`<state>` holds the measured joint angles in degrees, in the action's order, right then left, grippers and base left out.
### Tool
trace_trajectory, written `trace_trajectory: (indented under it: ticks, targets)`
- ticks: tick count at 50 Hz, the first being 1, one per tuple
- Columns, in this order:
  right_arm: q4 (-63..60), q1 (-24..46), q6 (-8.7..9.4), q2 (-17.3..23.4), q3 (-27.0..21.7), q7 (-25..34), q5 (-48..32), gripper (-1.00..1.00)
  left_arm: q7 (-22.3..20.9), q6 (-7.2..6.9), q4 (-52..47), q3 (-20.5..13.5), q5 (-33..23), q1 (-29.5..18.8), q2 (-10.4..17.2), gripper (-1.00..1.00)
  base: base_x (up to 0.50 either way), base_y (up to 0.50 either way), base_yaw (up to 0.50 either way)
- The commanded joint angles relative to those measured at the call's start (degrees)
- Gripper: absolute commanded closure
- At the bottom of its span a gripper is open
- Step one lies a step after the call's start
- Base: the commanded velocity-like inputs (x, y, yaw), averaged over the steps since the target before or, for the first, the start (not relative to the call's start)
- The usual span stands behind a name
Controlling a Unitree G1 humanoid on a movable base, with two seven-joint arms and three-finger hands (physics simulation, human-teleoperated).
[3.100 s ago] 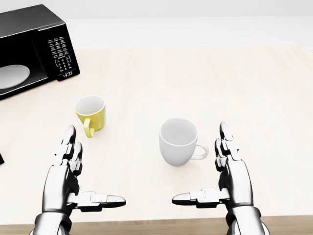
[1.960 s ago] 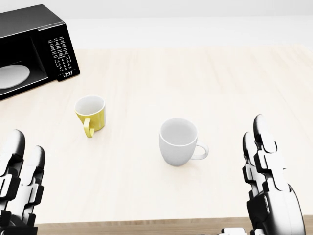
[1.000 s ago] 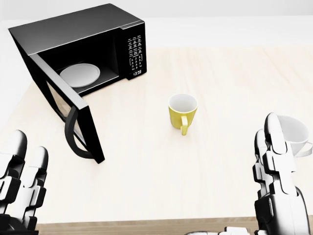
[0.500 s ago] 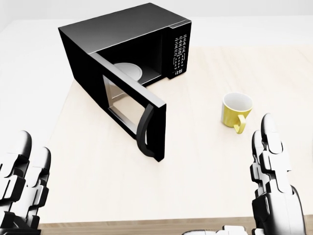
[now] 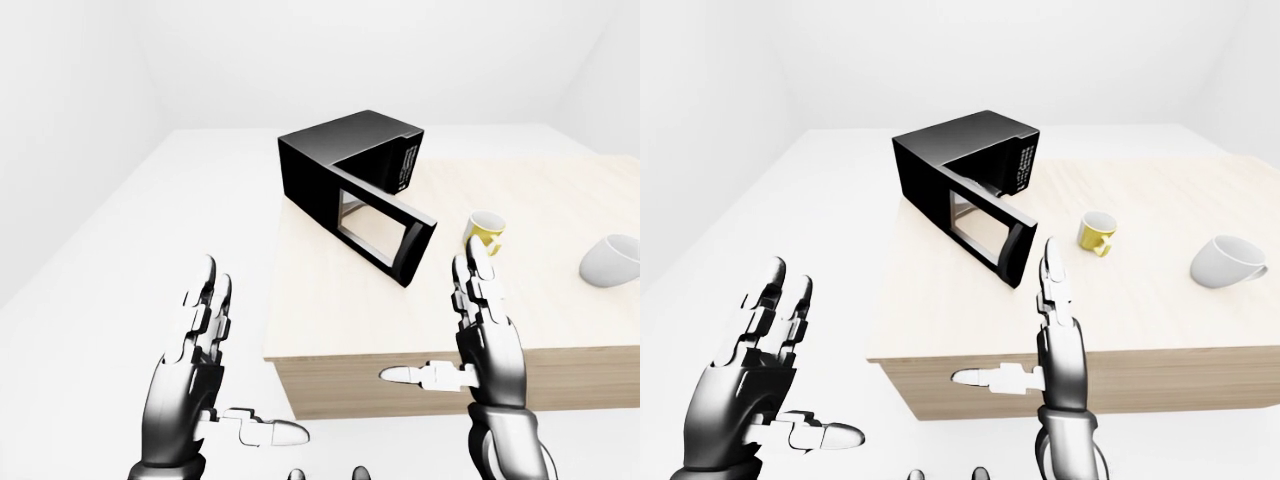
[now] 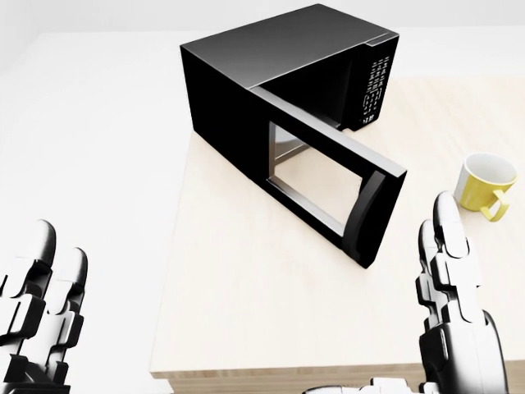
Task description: Close the microwave.
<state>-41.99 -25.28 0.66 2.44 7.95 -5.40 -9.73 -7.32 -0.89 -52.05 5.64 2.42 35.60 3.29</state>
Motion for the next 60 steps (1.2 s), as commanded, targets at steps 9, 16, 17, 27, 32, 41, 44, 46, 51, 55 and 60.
trace_trajectory:
  ticks: [9, 16, 17, 27, 32, 41, 44, 46, 51, 55, 60]
  targets:
    - [0.49, 0.31, 0.04, 0.10, 0.14, -0.14, -0.03, -1.00, 0.11, -0.21, 0.34, 0.34, -0.27, -0.37, 0.14, -1.00, 0.00, 0.50, 0.00]
    - [0.89, 0.49, -0.01, 0.08, 0.23, -0.25, -0.12, -1.00, 0.18, -0.09, 0.92, 0.37, -0.30, -0.68, 0.18, -1.00, 0.00, 0.50, 0.00]
    - [0.95, 0.50, -0.02, 0.09, 0.25, -0.24, -0.12, -1.00, 0.19, -0.03, 0.99, 0.41, -0.30, -0.68, 0.19, -1.00, 0.00, 0.50, 0.00]
    - [3.20, 4.20, 4.34, -1.10, -1.25, 0.51, 2.69, -1.00, 2.16, -4.11, 5.79, -2.25, -1.27, -7.76, -1.80, -1.00, 0.02, 0.22, 0.00]
    - [3.21, 4.28, 4.34, -1.25, -1.19, 0.33, 3.46, -1.00, 3.28, -4.11, 7.19, -1.11, -3.51, -8.81, -1.94, -1.00, 0.00, 0.00, 0.00]
    - [5.97, 5.60, 4.34, -0.94, -0.93, 1.19, 4.92, -1.00, 5.09, -4.11, 9.10, 1.81, -7.25, -9.47, -0.51, -1.00, 0.06, 0.00, 0.00]
    - [6.14, 5.67, 4.34, -0.96, -1.05, 1.33, 5.01, -1.00, 5.35, -4.11, 9.16, 1.95, -7.33, -9.65, -0.32, -1.00, 0.50, 0.00, 0.00]
    - [6.23, 5.73, 4.34, -1.01, -1.18, 1.36, 5.04, -1.00, 5.43, -4.11, 9.18, 1.98, -7.34, -9.71, -0.22, -1.00, 0.50, 0.00, 0.00]
    - [6.12, 5.59, 4.34, -1.07, -1.16, 1.42, 4.98, -1.00, 5.50, -4.11, 9.29, 2.04, -7.33, -9.79, -0.11, -1.00, 0.50, 0.00, 0.00]
    - [6.14, 5.61, 4.34, -1.09, -1.19, 1.39, 4.90, -1.00, 5.56, -4.11, 9.04, 2.19, -7.39, -9.58, -0.02, -1.00, 0.50, 0.00, 0.00]
    - [6.11, 5.57, 4.34, -1.10, -1.16, 1.34, 4.80, -1.00, 5.65, -4.11, 8.91, 2.23, -7.39, -9.51, 0.04, -1.00, 0.50, 0.00, 0.00]
